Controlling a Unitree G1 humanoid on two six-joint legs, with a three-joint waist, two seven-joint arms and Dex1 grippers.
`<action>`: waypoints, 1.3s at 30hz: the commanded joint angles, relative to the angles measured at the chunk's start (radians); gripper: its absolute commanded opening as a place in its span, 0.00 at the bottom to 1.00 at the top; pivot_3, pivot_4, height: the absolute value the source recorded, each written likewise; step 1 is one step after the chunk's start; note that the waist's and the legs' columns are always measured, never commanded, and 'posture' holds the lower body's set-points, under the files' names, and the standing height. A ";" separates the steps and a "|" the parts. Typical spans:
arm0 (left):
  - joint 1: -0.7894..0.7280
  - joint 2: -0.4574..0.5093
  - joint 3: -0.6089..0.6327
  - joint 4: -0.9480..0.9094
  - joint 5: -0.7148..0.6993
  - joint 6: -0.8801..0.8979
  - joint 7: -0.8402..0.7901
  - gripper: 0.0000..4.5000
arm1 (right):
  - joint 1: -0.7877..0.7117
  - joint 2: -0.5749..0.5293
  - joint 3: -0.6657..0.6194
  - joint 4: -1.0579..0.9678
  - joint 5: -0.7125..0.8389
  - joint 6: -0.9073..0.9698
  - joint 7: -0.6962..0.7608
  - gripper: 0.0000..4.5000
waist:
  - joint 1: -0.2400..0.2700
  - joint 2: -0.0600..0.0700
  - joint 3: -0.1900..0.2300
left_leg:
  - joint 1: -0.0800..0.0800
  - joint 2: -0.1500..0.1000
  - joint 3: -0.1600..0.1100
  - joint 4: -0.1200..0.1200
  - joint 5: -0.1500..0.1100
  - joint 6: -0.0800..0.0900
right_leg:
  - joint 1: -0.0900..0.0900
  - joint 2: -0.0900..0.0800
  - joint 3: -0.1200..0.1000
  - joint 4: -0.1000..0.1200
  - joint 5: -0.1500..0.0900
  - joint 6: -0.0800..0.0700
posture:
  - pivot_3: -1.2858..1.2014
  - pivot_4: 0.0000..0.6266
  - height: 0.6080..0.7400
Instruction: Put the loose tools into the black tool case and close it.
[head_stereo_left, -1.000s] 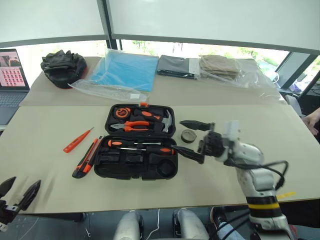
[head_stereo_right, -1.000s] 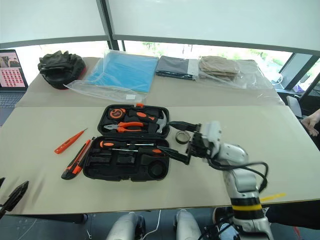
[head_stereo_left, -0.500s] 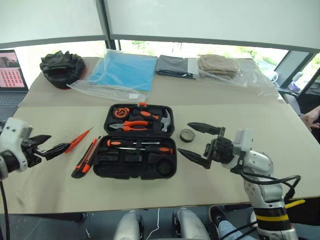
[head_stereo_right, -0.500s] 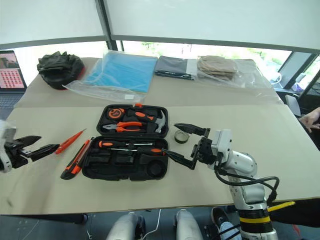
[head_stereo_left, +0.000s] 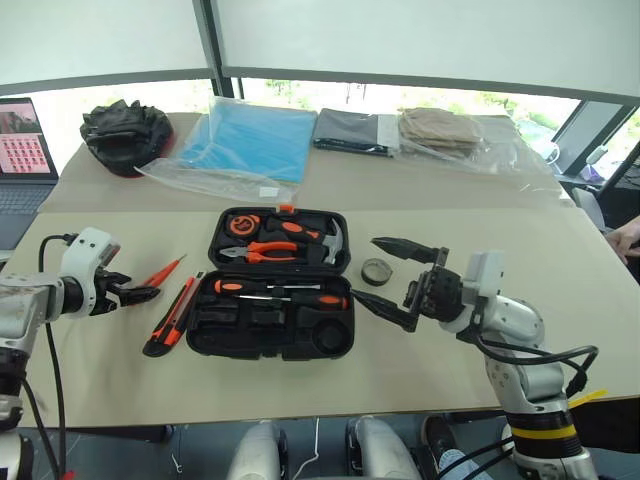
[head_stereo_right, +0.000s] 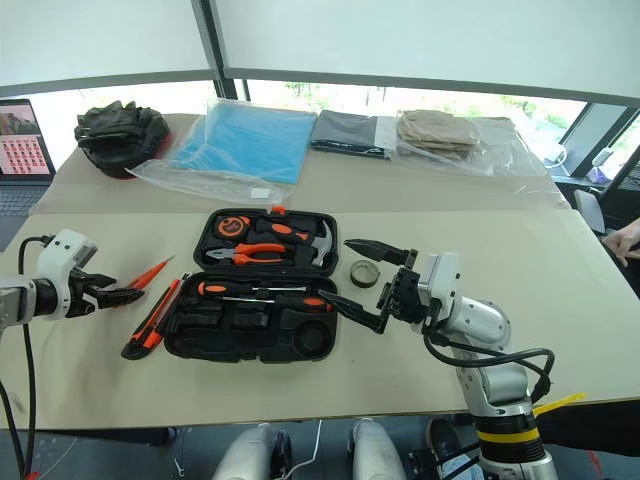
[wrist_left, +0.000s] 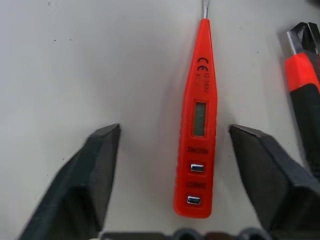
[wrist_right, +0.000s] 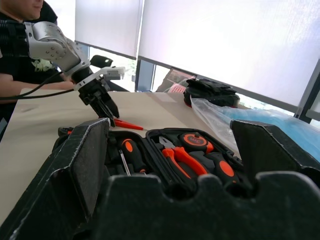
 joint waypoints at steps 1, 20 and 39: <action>0.000 -0.032 0.010 0.038 0.008 -0.048 -0.050 0.45 | 0.011 -0.014 -0.009 -0.060 0.019 0.006 -0.017 1.00 | 0.005 0.000 0.000 | 0.000 0.000 0.000 0.000 0.000 0.000 | 0.000 0.000 0.000 0.000 0.000 0.000 | 0.52 0.24 1.00; 0.049 0.015 -0.009 -0.384 -0.003 -0.491 -0.509 0.15 | 0.158 -0.180 -0.062 -0.171 0.103 0.110 0.028 1.00 | 0.016 -0.001 0.000 | -0.004 0.000 -0.001 0.003 -0.001 0.002 | 0.000 -0.001 -0.001 -0.002 0.001 0.002 | 0.52 0.24 1.00; -0.084 -0.009 -0.326 -0.448 0.335 -0.402 -0.443 0.15 | 0.175 -0.187 -0.046 -0.246 0.119 0.170 -0.029 1.00 | 0.018 -0.002 0.000 | -0.003 0.000 -0.002 0.006 0.001 0.002 | 0.002 0.002 0.001 -0.001 0.000 0.003 | 0.52 0.24 1.00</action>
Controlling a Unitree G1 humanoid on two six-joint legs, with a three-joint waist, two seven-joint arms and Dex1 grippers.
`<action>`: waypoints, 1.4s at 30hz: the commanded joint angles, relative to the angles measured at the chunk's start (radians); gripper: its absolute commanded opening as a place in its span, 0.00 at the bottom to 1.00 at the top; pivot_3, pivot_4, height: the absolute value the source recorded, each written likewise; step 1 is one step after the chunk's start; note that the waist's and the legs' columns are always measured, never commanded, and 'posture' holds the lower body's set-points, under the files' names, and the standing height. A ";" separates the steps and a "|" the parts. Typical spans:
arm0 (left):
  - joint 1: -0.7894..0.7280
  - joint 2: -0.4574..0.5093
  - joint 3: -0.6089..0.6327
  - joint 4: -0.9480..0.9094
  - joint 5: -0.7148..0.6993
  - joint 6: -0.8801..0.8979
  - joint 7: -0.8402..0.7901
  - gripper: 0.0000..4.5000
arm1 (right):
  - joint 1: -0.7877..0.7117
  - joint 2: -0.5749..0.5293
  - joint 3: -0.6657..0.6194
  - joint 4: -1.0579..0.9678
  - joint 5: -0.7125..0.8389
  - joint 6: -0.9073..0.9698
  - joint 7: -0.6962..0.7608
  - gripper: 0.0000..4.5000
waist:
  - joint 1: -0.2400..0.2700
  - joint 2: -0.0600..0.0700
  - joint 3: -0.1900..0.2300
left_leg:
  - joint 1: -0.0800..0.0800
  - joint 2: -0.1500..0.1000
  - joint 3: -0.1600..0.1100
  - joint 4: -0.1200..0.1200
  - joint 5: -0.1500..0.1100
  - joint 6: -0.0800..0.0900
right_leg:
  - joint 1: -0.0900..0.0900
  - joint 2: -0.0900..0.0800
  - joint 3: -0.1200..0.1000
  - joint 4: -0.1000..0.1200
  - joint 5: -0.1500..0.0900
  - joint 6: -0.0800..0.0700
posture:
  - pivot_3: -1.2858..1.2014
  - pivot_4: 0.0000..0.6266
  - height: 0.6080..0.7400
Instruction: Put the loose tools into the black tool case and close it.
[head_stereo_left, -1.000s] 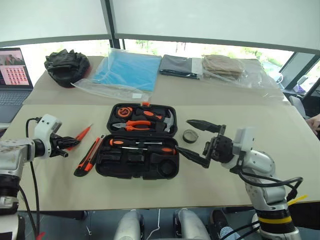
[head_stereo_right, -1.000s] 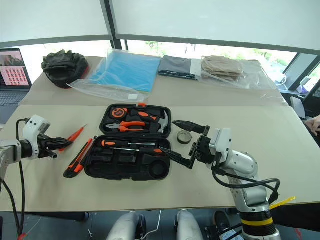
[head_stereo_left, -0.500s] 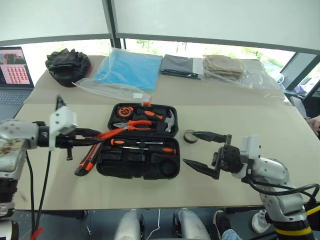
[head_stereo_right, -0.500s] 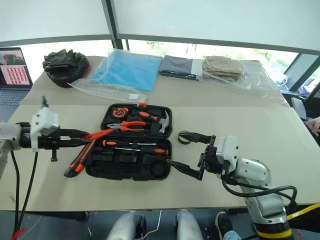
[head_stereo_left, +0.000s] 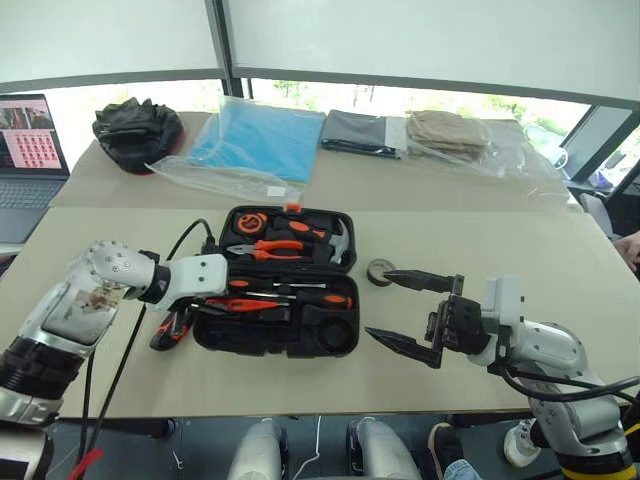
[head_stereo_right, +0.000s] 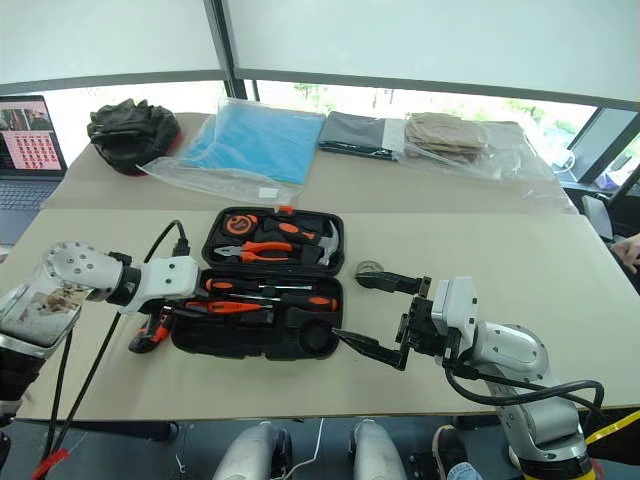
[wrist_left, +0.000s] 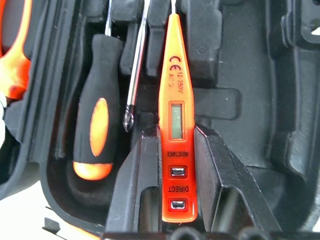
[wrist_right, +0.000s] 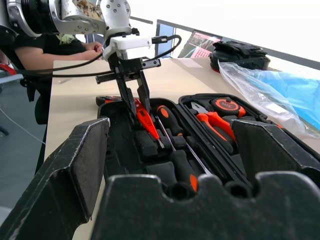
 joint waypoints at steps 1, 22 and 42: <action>-0.008 0.022 -0.025 -0.001 0.046 0.012 -0.019 0.15 | -0.008 -0.003 -0.012 -0.037 0.022 0.006 -0.009 1.00 | -0.002 0.000 0.000 | 0.000 0.000 0.000 0.000 0.000 0.000 | 0.000 0.000 0.000 0.000 0.000 0.000 | 0.52 0.24 1.00; -0.061 -0.042 -0.169 0.022 0.195 0.040 -0.079 0.15 | -0.039 0.015 0.037 -0.015 0.009 0.012 -0.008 1.00 | 0.000 0.006 -0.003 | 0.015 0.000 -0.002 -0.001 0.000 0.000 | 0.014 0.000 0.001 -0.001 -0.005 0.007 | 0.52 0.24 1.00; -0.054 -0.086 0.112 -0.015 -0.140 -0.019 -0.112 0.82 | -0.033 0.003 0.048 0.019 0.018 0.021 0.040 1.00 | -0.001 0.007 -0.005 | 0.011 0.000 -0.004 -0.001 -0.003 0.004 | 0.011 -0.002 0.002 -0.002 -0.004 0.005 | 0.52 0.24 1.00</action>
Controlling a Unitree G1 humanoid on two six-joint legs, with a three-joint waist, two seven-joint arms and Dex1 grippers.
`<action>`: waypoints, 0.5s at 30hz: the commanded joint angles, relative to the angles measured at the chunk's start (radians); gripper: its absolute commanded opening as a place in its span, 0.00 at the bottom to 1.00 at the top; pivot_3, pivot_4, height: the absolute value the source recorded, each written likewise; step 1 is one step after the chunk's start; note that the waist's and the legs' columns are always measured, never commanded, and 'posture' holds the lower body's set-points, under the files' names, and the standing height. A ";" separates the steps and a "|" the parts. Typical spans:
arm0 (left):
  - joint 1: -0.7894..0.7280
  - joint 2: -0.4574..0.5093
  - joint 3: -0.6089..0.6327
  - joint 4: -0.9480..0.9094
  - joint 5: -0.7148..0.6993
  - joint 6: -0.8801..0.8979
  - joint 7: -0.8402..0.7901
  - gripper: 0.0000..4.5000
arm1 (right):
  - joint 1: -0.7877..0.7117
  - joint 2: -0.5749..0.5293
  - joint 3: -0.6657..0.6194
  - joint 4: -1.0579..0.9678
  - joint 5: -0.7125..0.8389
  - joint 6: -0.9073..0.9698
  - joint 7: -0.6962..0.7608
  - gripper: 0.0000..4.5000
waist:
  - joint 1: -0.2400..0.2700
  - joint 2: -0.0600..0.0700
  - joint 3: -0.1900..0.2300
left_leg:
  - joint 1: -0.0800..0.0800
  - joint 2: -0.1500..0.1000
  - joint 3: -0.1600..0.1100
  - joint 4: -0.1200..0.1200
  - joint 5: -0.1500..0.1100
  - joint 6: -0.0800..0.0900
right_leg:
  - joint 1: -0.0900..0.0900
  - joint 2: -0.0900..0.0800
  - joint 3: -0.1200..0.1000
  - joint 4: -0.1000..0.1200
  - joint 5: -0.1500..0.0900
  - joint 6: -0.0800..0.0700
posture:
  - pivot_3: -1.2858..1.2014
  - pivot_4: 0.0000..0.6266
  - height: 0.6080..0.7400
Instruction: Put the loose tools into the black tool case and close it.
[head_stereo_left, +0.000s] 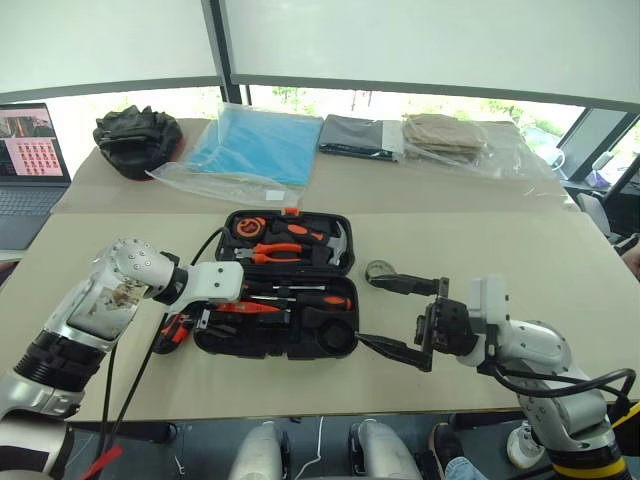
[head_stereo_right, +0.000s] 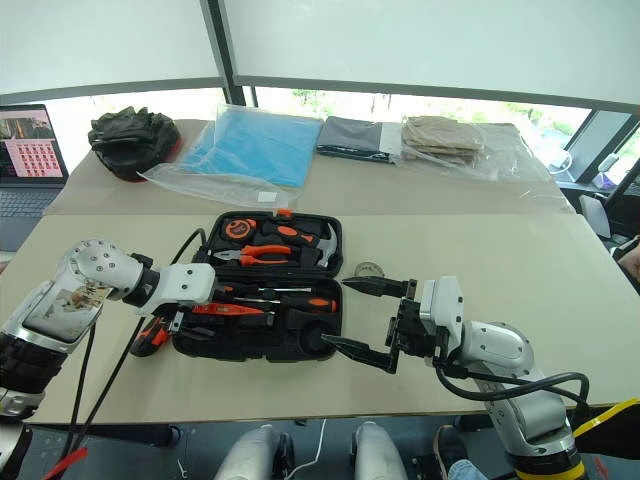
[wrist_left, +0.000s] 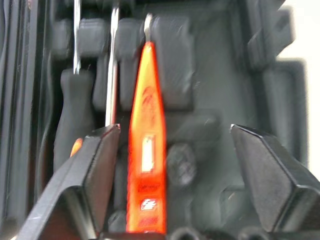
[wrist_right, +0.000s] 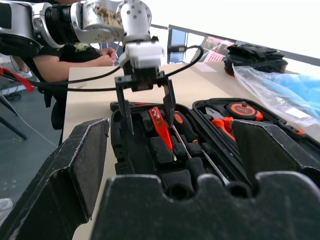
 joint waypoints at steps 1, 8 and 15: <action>-0.026 -0.015 0.063 0.016 -0.050 -0.051 0.013 0.82 | -0.003 -0.006 -0.007 -0.009 0.016 0.005 0.009 1.00 | 0.001 0.000 0.000 | 0.000 0.000 0.000 0.000 0.000 0.000 | 0.000 0.000 0.000 0.000 0.000 0.000 | 0.52 0.24 1.00; 0.043 -0.154 0.142 0.175 -0.145 -0.238 0.040 0.33 | -0.013 0.012 -0.001 0.012 -0.005 -0.017 0.005 1.00 | 0.000 0.000 0.000 | 0.001 -0.001 0.000 0.000 0.000 0.000 | 0.001 0.000 0.000 0.000 0.000 0.000 | 0.52 0.24 1.00; 0.118 -0.177 0.159 0.304 -0.131 -0.378 0.044 0.01 | -0.024 0.035 0.001 0.029 -0.034 -0.049 -0.008 1.00 | -0.002 -0.001 0.001 | 0.001 -0.001 0.000 0.000 0.000 0.000 | 0.001 0.000 -0.001 0.000 0.002 -0.003 | 0.52 0.24 1.00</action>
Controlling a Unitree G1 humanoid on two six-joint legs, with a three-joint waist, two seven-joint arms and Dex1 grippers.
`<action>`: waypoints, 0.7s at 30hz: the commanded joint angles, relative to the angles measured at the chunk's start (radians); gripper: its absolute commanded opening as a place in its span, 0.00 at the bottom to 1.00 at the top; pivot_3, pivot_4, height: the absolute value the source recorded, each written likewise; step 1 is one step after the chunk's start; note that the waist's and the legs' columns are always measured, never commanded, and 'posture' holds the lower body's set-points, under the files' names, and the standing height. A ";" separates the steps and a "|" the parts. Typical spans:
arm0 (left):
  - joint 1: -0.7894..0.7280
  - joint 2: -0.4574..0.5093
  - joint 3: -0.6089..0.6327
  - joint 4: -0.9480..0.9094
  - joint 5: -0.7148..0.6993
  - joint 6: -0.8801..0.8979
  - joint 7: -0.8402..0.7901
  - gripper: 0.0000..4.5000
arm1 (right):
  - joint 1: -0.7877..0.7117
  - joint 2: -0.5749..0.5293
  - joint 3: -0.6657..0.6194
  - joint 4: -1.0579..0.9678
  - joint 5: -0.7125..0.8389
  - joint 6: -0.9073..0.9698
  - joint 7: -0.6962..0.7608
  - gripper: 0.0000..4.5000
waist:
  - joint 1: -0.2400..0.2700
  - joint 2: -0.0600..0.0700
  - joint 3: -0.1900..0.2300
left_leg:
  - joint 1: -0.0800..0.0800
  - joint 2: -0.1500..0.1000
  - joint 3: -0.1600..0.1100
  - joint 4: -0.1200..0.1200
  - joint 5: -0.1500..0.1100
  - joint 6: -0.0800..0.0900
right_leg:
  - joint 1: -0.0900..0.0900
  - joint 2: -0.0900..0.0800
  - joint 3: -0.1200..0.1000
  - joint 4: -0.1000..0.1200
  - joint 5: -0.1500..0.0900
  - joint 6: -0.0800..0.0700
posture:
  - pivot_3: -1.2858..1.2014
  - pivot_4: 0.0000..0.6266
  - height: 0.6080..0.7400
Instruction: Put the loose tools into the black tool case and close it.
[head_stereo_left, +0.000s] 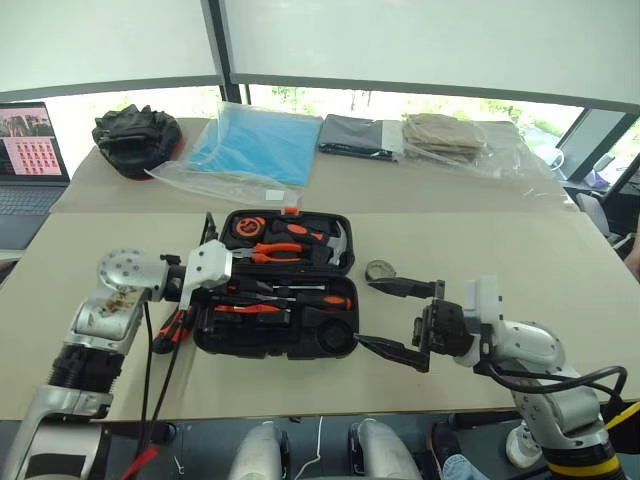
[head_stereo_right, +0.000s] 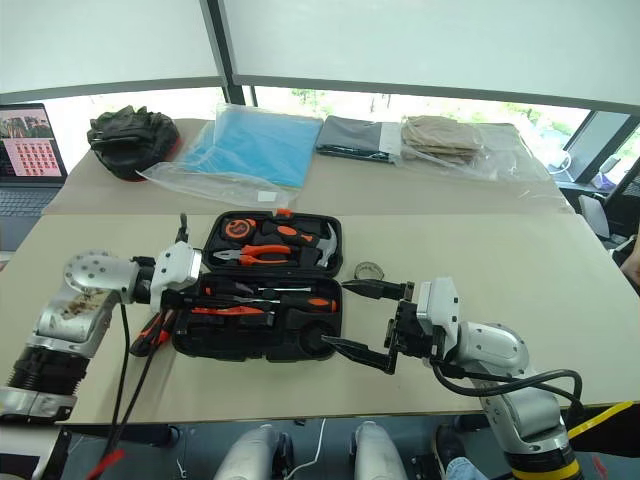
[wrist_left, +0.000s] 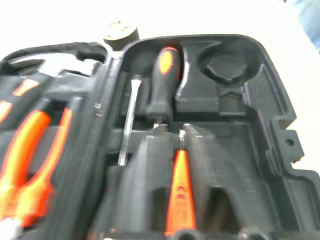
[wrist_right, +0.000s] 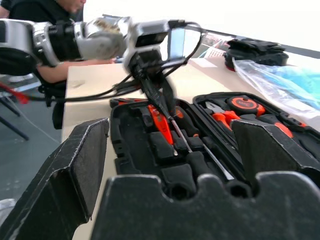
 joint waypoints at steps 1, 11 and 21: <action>0.016 0.005 0.036 0.047 0.009 -0.068 0.026 0.01 | -0.013 0.005 -0.011 -0.017 -0.005 -0.028 -0.004 1.00 | 0.001 0.000 0.000 | 0.000 0.000 0.000 0.000 0.000 0.000 | 0.000 0.000 0.000 0.000 0.000 0.000 | 0.52 0.24 1.00; 0.076 -0.005 0.004 0.155 0.076 -0.123 0.085 0.01 | -0.016 0.011 -0.007 -0.014 -0.009 -0.025 -0.003 1.00 | 0.002 0.000 0.000 | 0.001 0.001 0.000 0.000 0.000 0.000 | 0.001 -0.001 0.000 0.000 0.000 0.001 | 0.52 0.24 1.00; 0.175 -0.026 0.131 0.097 -0.038 -0.115 0.198 0.01 | -0.038 0.025 -0.005 0.003 -0.006 -0.029 -0.001 1.00 | -0.006 0.010 -0.007 | 0.006 0.002 0.001 -0.001 0.000 0.000 | 0.003 -0.001 0.001 0.001 -0.002 0.005 | 0.52 0.24 1.00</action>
